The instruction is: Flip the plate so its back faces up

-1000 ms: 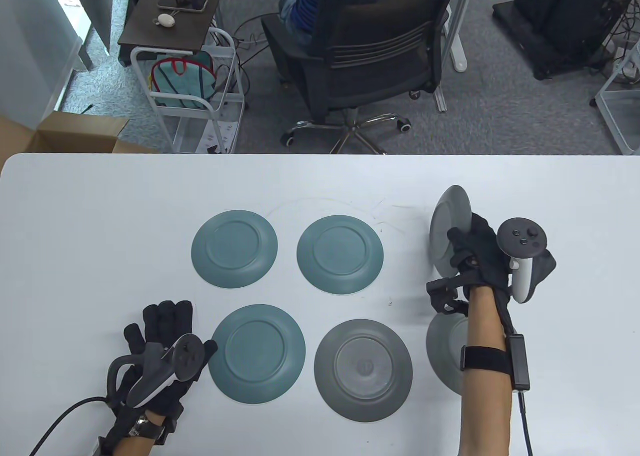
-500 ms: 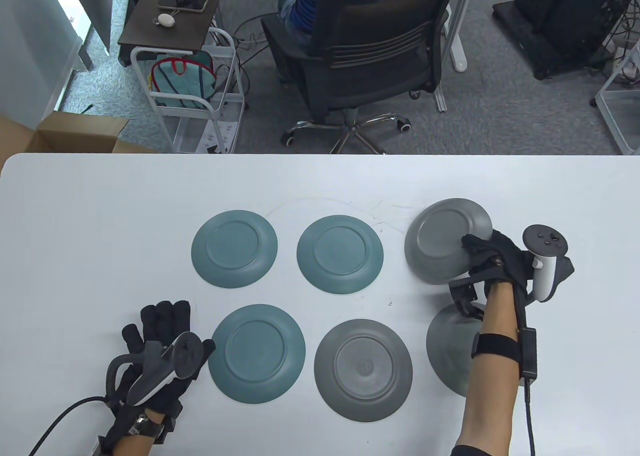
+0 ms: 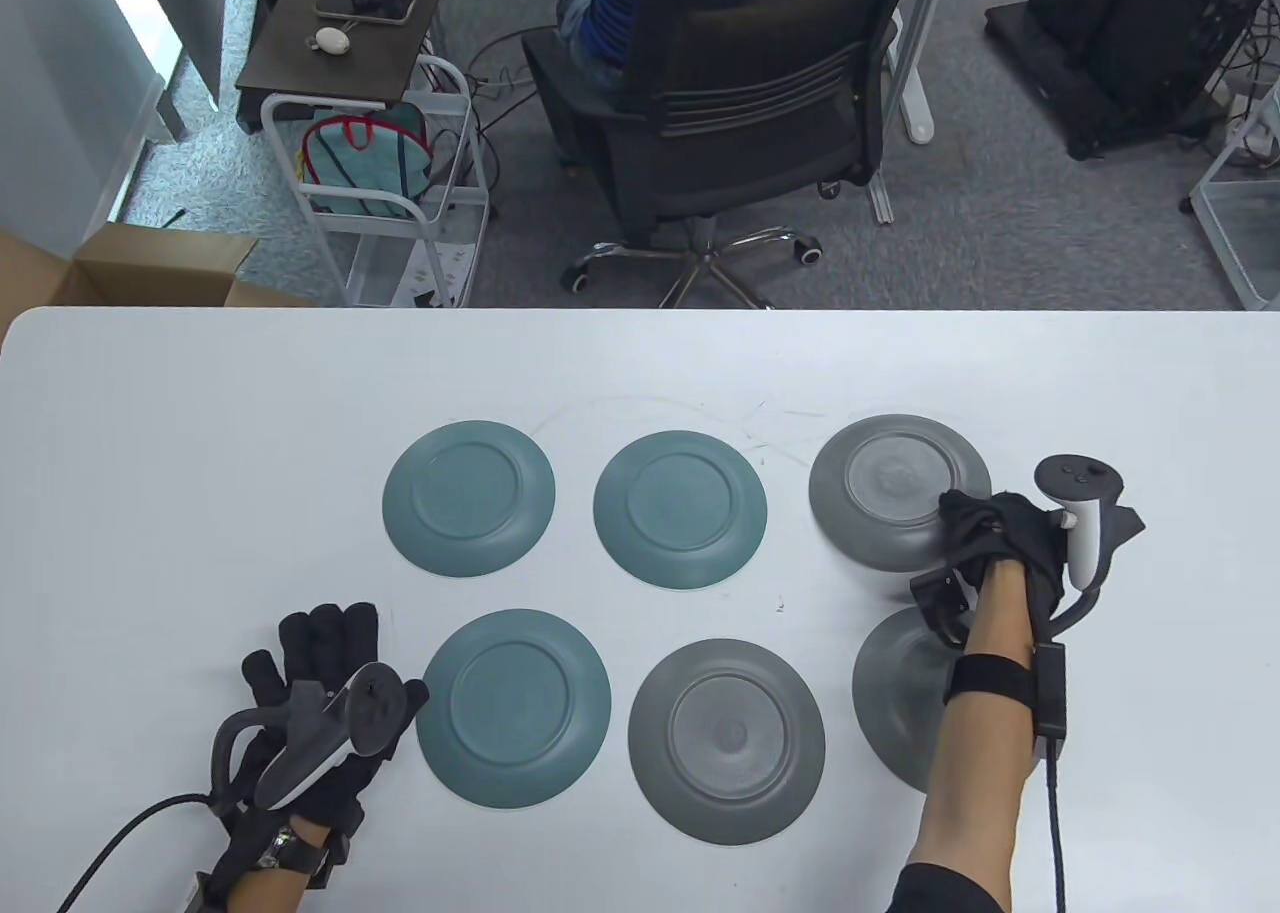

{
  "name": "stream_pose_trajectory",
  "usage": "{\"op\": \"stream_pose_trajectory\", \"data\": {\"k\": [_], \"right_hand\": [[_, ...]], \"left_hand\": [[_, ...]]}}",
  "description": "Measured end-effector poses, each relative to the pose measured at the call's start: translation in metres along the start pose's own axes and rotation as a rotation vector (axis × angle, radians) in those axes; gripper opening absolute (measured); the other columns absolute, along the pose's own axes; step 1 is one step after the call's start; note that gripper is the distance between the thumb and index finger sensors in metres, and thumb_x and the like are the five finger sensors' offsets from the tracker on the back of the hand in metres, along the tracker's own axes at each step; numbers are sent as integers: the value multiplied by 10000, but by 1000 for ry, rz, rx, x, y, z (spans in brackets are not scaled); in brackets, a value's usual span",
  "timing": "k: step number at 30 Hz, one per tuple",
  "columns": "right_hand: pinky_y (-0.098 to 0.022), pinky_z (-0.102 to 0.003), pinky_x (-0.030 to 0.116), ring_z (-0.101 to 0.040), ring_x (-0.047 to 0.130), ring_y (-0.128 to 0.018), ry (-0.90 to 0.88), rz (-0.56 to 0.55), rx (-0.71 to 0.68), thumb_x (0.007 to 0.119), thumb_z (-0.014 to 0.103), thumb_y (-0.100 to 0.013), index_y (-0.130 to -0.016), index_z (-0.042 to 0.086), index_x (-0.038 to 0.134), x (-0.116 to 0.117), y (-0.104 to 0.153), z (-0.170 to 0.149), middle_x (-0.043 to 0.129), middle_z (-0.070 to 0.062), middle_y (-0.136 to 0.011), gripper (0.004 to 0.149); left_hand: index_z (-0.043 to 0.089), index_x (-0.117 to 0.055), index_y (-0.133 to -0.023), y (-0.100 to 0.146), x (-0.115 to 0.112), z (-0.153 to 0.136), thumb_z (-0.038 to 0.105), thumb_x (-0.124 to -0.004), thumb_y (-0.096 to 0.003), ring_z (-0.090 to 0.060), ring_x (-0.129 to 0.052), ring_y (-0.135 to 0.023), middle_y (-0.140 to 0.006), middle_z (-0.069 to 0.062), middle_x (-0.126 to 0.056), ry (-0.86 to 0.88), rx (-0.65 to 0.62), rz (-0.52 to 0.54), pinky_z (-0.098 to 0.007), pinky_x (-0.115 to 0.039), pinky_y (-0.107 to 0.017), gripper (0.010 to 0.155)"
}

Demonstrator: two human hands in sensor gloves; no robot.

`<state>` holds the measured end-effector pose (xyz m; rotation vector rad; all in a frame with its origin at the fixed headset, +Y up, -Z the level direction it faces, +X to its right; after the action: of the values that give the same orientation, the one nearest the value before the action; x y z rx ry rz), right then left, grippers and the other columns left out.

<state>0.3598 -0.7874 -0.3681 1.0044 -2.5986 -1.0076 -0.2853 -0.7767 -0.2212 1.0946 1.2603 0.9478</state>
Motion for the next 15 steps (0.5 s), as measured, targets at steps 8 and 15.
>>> {"op": "stream_pose_trajectory", "data": {"k": [8,15], "right_hand": [[-462,-406,793,-369,902,-655,59,-16,19,783,417,-495,-1061,-11,511,2,-3,-2,823,-234,-843,759],[-458,-406,799,-364,911,-653,164,-72,3,772,431,-496,-1051,-1,536,4,2,6,841,-219,-842,742]], "left_hand": [[149,-227,-1205,-1,-2,0,705,-507,-562,-509,-372,-1160,-1209,-220,-299,1,-1,-14,-725,-370,-758,895],[148,-229,-1205,-1,-2,0,705,-507,-562,-511,-372,-1159,-1209,-221,-300,-2,-1,-18,-725,-371,-758,895]]}}
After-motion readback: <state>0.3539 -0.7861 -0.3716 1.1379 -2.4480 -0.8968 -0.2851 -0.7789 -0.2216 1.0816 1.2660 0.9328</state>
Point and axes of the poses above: the tracker on the back of each hand, its own z axis roughly to the thumb side, its own y axis roughly from the fingertips to the wrist, x = y × z, the point moved 4 cm from there along -y, roughly from the wrist to the fingertips
